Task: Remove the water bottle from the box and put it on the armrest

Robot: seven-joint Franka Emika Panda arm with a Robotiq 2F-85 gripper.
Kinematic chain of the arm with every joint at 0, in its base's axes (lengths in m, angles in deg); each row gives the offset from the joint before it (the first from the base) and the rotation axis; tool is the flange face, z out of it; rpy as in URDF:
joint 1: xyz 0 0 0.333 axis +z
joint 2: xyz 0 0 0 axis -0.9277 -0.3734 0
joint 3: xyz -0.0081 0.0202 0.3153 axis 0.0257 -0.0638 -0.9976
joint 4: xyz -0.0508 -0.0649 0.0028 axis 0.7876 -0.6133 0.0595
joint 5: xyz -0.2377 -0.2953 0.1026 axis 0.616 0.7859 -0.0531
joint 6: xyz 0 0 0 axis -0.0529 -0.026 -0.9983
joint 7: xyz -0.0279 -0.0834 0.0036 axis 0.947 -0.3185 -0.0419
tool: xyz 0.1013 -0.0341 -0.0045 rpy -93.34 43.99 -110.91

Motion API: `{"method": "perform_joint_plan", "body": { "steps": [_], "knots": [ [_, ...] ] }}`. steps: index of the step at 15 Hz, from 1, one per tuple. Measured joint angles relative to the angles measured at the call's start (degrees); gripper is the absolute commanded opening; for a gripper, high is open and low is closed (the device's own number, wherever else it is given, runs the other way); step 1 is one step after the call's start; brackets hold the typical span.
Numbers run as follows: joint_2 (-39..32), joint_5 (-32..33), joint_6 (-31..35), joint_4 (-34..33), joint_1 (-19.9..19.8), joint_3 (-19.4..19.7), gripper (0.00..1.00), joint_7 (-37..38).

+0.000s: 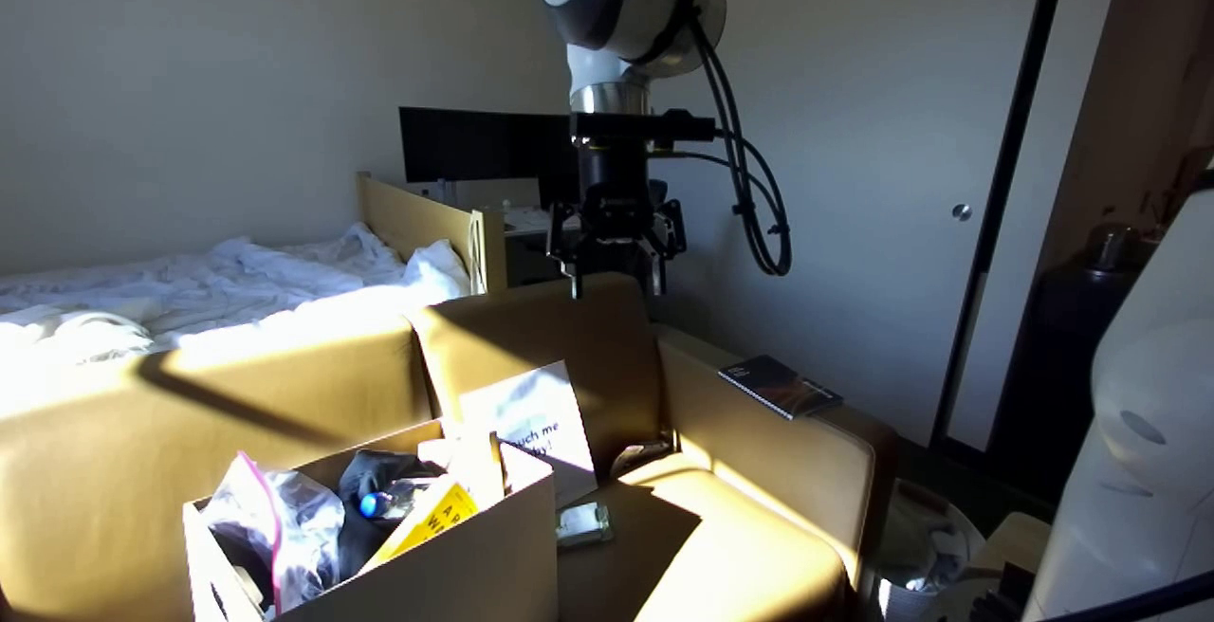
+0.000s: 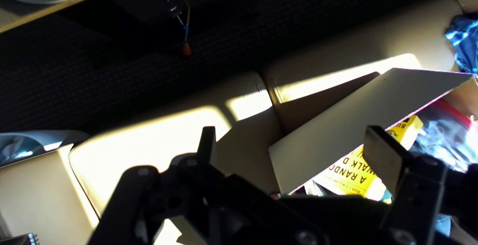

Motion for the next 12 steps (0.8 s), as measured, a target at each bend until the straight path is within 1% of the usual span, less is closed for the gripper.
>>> {"method": "perform_joint_plan", "body": {
  "steps": [7, 8, 10, 12],
  "knots": [
    [-0.71, 0.01, -0.14, -0.20, 0.19, 0.03, 1.00, 0.87],
    [-2.04, 0.39, -0.43, -0.91, 0.28, -0.31, 1.00, 3.60],
    [-6.72, 2.45, 0.69, -3.88, 1.26, -1.56, 1.00, 11.61],
    [-13.05, 6.73, 0.85, -8.97, 3.61, -2.61, 1.00, 20.23]
  ]
}}
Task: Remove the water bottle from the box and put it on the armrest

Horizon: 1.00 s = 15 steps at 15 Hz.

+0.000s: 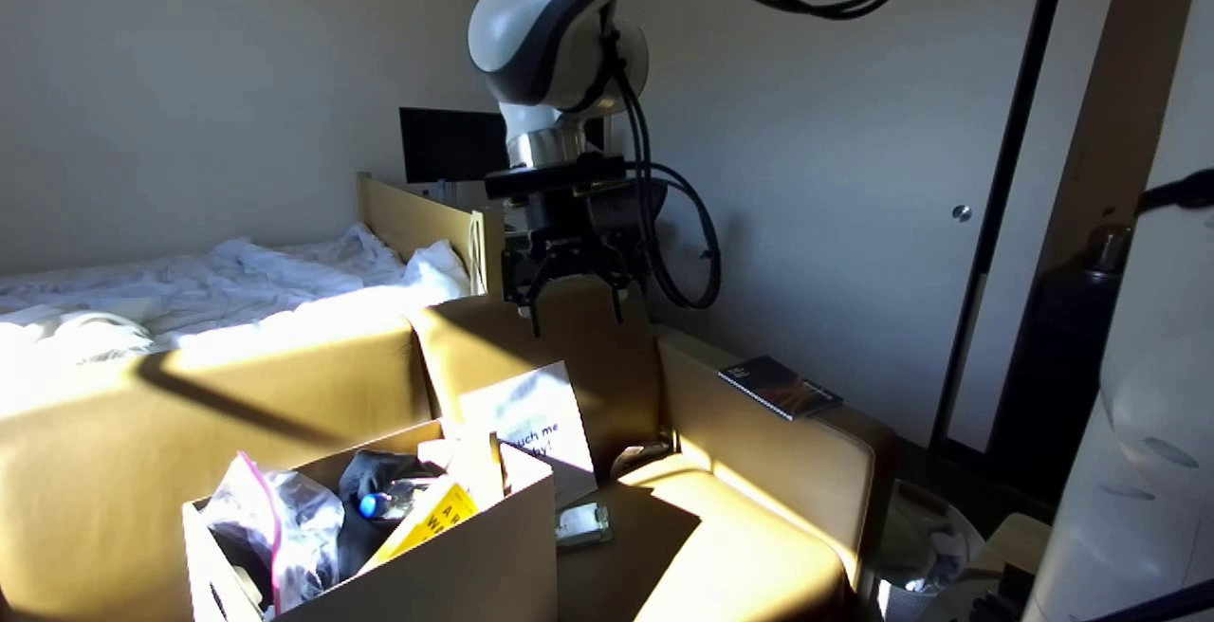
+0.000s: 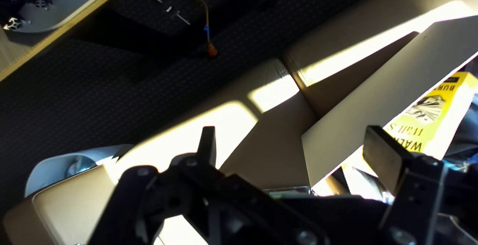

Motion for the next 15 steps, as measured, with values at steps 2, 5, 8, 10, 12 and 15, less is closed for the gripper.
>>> {"method": "perform_joint_plan", "body": {
  "steps": [2, 5, 8, 10, 12, 15],
  "knots": [
    [-7.09, 4.99, -2.62, -6.70, 3.39, -0.35, 1.00, 5.94],
    [-17.50, 11.47, -7.27, -17.29, 9.63, -0.25, 1.00, 10.52],
    [-26.88, 16.45, -12.66, -27.74, 16.24, 0.68, 1.00, 12.95],
    [-32.22, 19.55, -17.65, -33.98, 19.92, 2.22, 1.00, 13.97],
    [-34.97, 20.19, -19.15, -37.21, 21.11, 3.03, 1.00, 14.01],
    [-35.52, 20.20, -18.86, -38.10, 21.09, 3.49, 1.00, 14.00]
  ]
}}
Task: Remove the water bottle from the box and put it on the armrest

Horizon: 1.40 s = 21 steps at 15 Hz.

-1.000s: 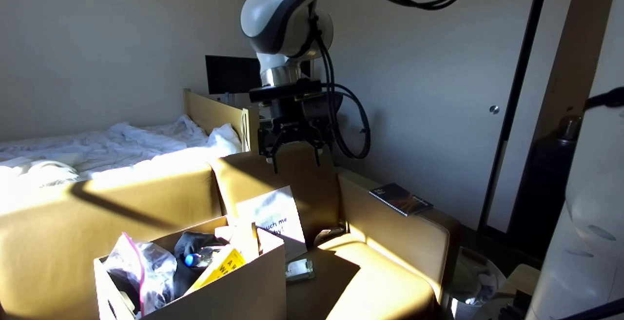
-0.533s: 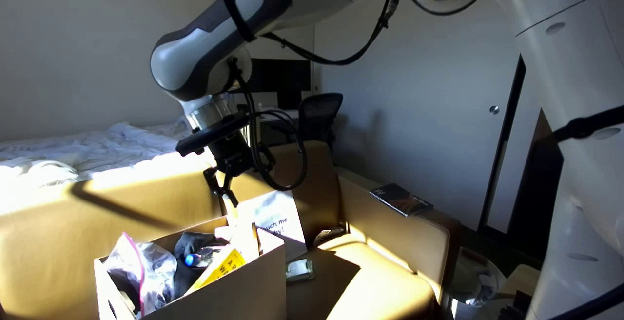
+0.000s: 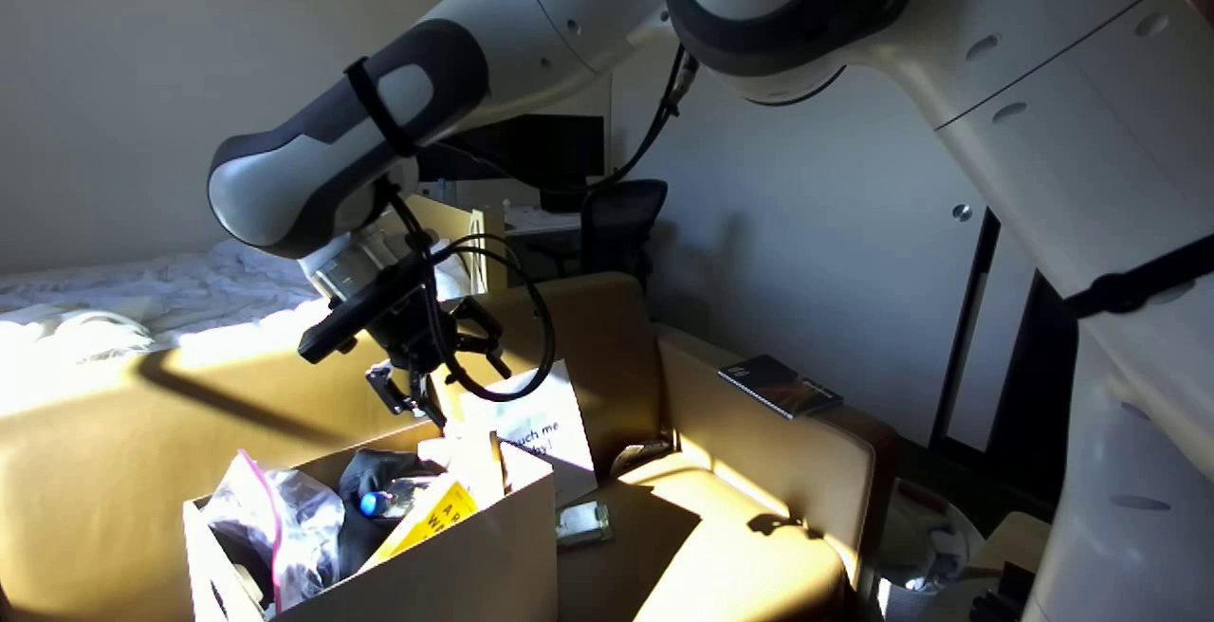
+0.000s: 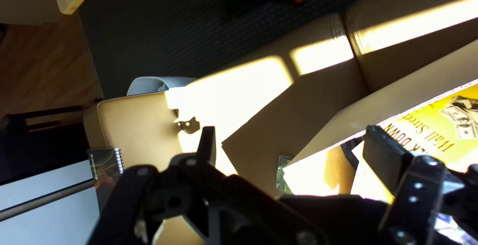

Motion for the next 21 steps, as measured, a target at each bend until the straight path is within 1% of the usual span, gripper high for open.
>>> {"method": "perform_joint_plan", "body": {
  "steps": [1, 2, 4, 6, 8, 10, 11, 13, 17, 19, 21],
  "knots": [
    [0.00, 0.26, 0.56, -0.02, 0.27, 0.12, 1.00, 0.03],
    [0.00, 0.35, 0.59, -0.11, 0.99, 0.57, 1.00, 2.32],
    [-0.24, 1.08, 0.44, -0.92, 3.45, 1.53, 1.00, 8.67],
    [-1.62, 2.65, -1.08, -3.32, 6.65, 1.95, 1.00, 15.24],
    [-4.60, 5.63, -3.95, -6.87, 10.30, 2.58, 1.00, 19.76],
    [-9.35, 6.59, -6.91, -10.91, 13.06, 3.63, 1.00, 22.04],
    [-12.16, 6.58, -7.66, -12.85, 13.63, 4.02, 1.00, 22.18],
    [-17.19, 6.46, -8.10, -15.84, 13.45, 4.58, 1.00, 22.13],
    [-17.02, 6.46, -7.99, -16.17, 13.70, 4.60, 1.00, 22.13],
    [-17.20, 6.85, -9.80, -16.41, 14.00, 4.99, 1.00, 22.44],
    [-18.47, 7.69, -10.26, -17.51, 14.88, 6.96, 1.00, 26.33]
  ]
}}
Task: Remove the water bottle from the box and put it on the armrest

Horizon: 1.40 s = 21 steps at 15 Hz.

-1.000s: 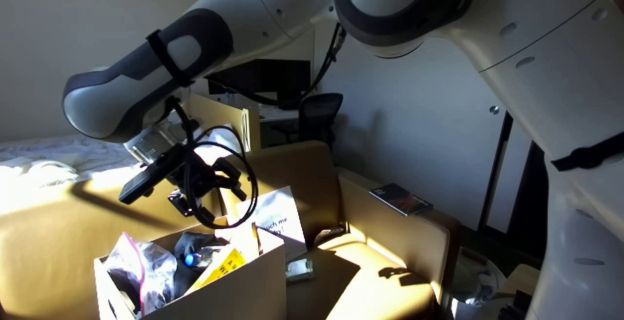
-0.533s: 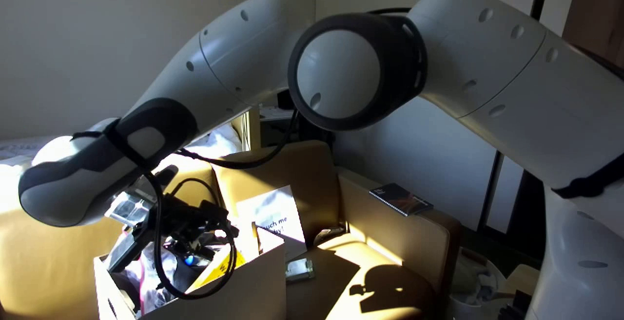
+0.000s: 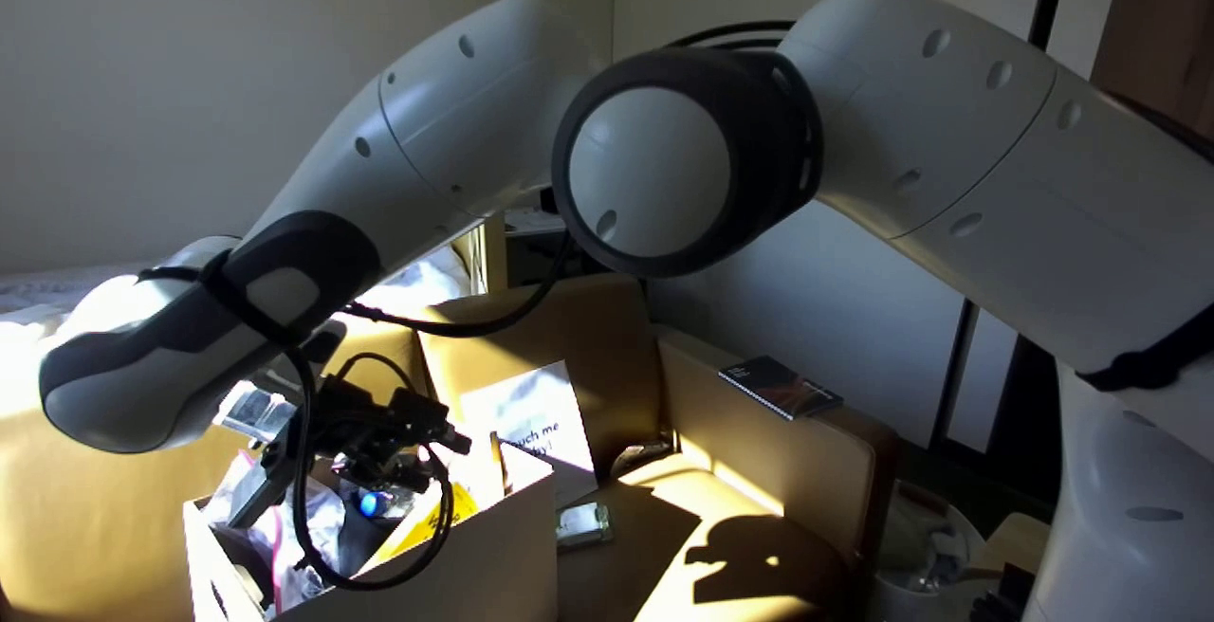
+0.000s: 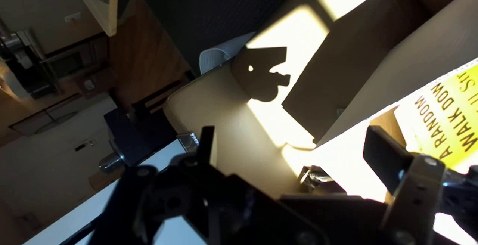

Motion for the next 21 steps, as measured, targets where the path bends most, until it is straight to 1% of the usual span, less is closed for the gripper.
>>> {"method": "perform_joint_plan", "body": {
  "steps": [3, 6, 11, 13, 16, 18, 21],
  "knots": [
    [-4.19, 0.06, 2.03, -3.91, 0.12, 2.45, 1.00, 7.19],
    [-8.70, -0.26, 5.30, -10.05, -0.31, 3.66, 1.00, 13.34],
    [-10.06, -0.33, 12.47, -16.25, -1.74, 4.54, 1.00, 20.52],
    [-10.79, 0.79, 16.34, -19.29, -1.92, 5.80, 1.00, 20.93],
    [-14.20, 3.59, 20.76, -24.97, -0.94, 7.61, 1.00, 20.93],
    [-16.02, 3.98, 21.03, -27.05, -0.23, 8.12, 1.00, 20.93],
    [-16.79, 4.08, 21.03, -27.99, -0.07, 8.41, 1.00, 20.93]
  ]
}}
